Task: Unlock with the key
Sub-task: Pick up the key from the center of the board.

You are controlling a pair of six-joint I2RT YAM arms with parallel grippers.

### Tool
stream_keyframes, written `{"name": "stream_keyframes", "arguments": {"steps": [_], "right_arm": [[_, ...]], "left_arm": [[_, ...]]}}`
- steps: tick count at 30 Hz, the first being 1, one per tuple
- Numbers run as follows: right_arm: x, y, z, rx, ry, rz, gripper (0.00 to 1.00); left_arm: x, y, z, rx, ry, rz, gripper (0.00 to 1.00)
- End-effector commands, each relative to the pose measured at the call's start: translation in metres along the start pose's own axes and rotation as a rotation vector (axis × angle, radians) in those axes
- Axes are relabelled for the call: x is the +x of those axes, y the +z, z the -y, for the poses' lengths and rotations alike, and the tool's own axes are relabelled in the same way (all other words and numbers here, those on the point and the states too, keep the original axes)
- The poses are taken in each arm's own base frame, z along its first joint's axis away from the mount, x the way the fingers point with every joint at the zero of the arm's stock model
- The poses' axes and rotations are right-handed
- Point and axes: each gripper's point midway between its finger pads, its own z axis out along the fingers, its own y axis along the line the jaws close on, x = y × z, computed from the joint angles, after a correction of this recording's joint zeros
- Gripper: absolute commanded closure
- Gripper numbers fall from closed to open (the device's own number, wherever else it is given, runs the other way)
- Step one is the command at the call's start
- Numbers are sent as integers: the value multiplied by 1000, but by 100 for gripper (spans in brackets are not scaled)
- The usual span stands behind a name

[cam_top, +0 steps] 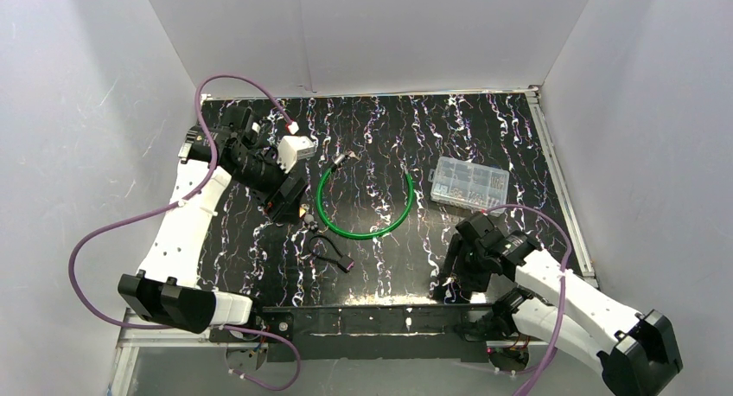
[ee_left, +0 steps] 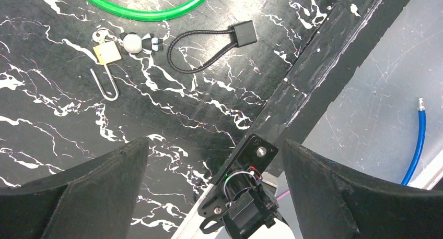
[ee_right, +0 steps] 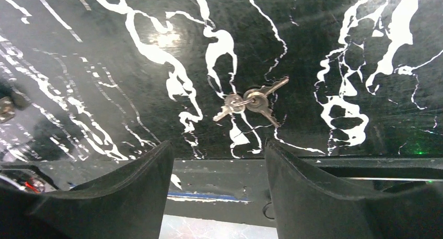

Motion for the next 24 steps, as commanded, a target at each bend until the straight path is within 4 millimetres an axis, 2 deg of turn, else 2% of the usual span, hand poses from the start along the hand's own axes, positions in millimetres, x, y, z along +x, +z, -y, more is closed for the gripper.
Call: {"name": "stream_keyframes", "arguments": {"steps": [1,14,17,24], "right_arm": [[0,8,-1,15,32,-11,29],[-5,24,2,62,37,-2,34],[-5,25,5,72,39,9,38],[-6,26,15,111,50,37,57]], "left_arm": [[2,-4,10,16,12,15,2],[0,-3,7,1,18,28,2],[0,-2,6,-9,23,31,2],[-2,-3,5,-13,28,37,2]]}}
